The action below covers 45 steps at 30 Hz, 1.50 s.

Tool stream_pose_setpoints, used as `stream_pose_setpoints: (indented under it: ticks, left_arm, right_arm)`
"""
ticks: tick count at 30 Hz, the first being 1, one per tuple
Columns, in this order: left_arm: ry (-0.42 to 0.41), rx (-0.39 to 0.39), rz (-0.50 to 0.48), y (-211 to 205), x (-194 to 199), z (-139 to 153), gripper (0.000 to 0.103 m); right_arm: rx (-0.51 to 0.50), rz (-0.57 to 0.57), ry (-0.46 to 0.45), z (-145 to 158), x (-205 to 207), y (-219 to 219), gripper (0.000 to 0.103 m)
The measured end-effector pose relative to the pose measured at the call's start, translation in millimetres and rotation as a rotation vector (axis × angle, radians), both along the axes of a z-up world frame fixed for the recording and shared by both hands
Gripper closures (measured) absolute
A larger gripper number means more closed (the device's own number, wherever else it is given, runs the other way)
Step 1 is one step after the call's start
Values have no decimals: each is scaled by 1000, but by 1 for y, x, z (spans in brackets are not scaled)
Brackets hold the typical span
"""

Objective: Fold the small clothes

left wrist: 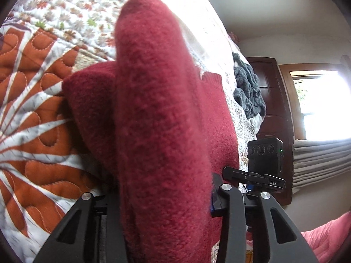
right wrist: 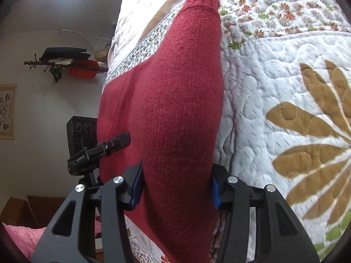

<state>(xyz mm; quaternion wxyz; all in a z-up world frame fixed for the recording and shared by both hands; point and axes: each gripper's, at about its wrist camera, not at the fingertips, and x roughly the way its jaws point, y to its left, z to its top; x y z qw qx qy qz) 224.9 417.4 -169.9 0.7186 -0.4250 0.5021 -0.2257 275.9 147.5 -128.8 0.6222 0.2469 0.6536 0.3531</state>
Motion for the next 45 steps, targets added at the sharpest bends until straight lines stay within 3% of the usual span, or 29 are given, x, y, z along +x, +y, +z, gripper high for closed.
stream_pose_setpoints:
  ticks: [6, 13, 22, 27, 35, 45]
  left_arm:
    - [-14, -44, -25, -19, -9, 11, 64]
    - [-15, -110, -61, -69, -19, 23, 64]
    - [-12, -111, -86, -142, -23, 42, 64]
    - [5, -79, -79, -175, -13, 39, 63]
    - [59, 16, -74, -211, -2, 6, 60]
    - [68, 88, -71, -229, -5, 10, 47]
  right_arm:
    - [-1, -22, -1, 20, -9, -29, 57]
    - [-37, -47, -22, 51, -31, -85, 57]
    - [-71, -77, -30, 70, -54, -157, 57]
    - [-85, -103, -9, 54, -56, -188, 57]
    - [-113, -110, 22, 7, -60, -205, 55]
    - [-121, -114, 20, -2, -74, -216, 35]
